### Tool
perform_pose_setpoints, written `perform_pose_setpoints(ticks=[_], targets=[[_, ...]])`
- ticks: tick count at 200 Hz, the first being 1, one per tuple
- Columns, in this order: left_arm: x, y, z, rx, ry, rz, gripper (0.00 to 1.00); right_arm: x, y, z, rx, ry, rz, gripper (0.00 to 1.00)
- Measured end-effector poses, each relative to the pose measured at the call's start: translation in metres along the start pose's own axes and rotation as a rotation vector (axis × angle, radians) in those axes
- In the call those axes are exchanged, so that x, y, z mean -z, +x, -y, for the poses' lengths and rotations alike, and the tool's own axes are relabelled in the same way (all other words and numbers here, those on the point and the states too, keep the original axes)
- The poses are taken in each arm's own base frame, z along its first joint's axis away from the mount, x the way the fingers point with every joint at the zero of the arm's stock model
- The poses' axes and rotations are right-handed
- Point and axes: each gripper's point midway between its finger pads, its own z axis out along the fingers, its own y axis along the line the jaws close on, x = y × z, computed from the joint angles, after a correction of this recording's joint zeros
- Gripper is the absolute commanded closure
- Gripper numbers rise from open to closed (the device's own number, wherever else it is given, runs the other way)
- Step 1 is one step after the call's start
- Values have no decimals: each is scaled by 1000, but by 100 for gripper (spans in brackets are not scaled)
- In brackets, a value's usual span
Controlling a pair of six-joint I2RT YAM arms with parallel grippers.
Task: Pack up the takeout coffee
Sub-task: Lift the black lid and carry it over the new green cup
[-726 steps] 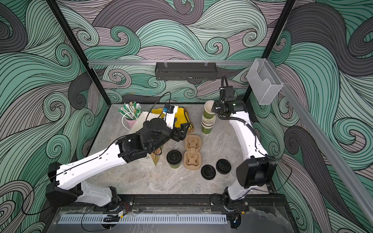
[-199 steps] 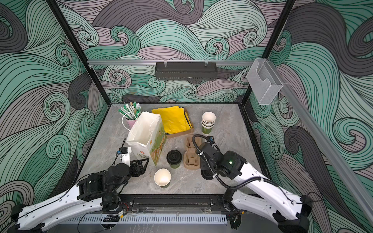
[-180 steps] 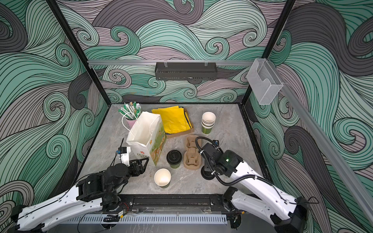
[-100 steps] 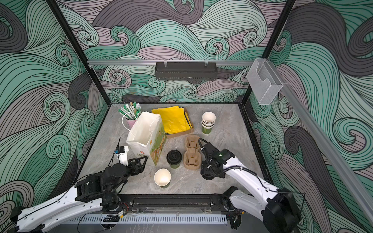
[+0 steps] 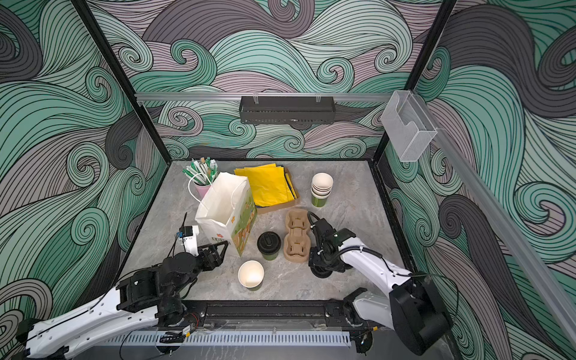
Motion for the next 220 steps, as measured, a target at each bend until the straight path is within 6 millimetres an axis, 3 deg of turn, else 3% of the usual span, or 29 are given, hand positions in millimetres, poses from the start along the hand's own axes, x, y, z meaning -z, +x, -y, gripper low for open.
perform_pose_setpoints(ticks=[60, 148, 182, 220], targets=[[0, 0, 0, 0, 0, 0, 22, -9, 0, 5, 10, 44, -22, 20], [0, 0, 0, -1, -2, 2, 22, -9, -1, 6, 2, 51, -18, 32], [0, 0, -1, -2, -4, 1, 22, 7, -2, 8, -15, 35, 30, 33], [1, 1, -3, -7, -11, -4, 22, 49, -6, 2, -19, -39, 128, 33]])
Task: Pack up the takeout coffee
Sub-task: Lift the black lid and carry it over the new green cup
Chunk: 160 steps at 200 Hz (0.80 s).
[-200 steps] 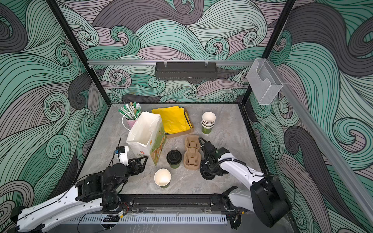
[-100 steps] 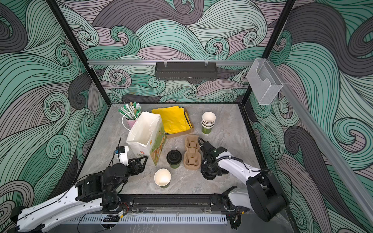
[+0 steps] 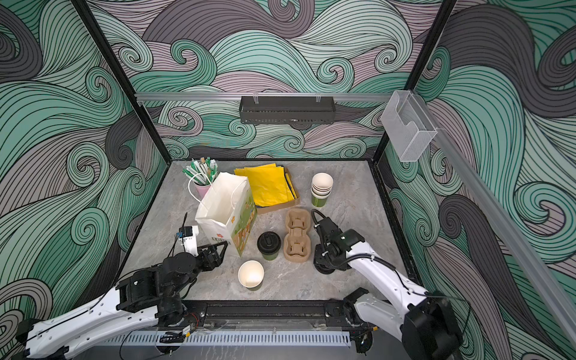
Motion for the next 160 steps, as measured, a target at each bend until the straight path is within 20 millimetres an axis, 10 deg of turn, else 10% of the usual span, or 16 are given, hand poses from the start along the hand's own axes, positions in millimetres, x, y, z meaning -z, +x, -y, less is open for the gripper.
perform_pose_setpoints(ticks=[69, 160], targets=[[0, 3, -5, 61, -17, -11, 22, 87, 8, -74, 344, -135, 112, 34], [20, -4, -38, 187, -82, 41, 22, 93, 59, -194, 863, -174, 30, 33]])
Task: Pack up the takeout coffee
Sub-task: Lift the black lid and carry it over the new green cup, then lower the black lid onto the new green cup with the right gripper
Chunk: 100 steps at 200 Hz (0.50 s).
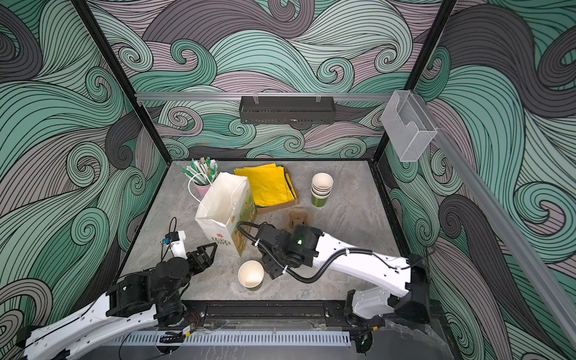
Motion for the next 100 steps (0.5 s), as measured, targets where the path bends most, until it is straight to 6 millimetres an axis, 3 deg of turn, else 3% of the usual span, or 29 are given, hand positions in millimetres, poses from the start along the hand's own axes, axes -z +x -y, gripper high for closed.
perform_pose_setpoints(ticks=[38, 100], targets=[[8, -7, -14, 20, -14, 33, 22, -12, -13, -31, 116, -37, -42, 33], [10, -7, -25, -3, -49, 37, 22, -29, -23, -54, 221, -61, -118, 33]])
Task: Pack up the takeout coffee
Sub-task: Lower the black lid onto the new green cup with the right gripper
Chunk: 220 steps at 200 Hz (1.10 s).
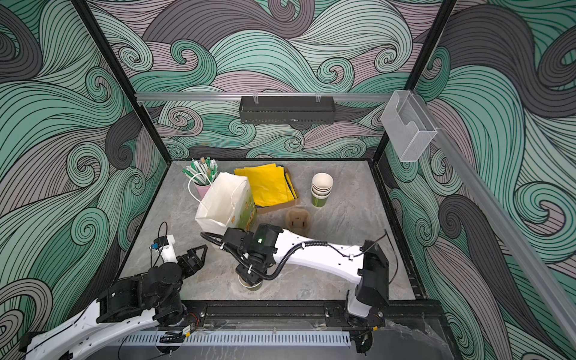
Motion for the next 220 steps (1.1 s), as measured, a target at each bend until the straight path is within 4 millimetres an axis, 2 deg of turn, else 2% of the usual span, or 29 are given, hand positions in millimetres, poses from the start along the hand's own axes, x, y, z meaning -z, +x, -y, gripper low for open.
perform_pose_setpoints(ticks=[59, 220], targets=[[2, -2, -3, 2, 0, 8, 22, -17, 1, -2, 39, 15, -74, 31], [2, -2, -6, -5, -8, 10, 22, -30, 2, -1, 47, 27, -119, 29]])
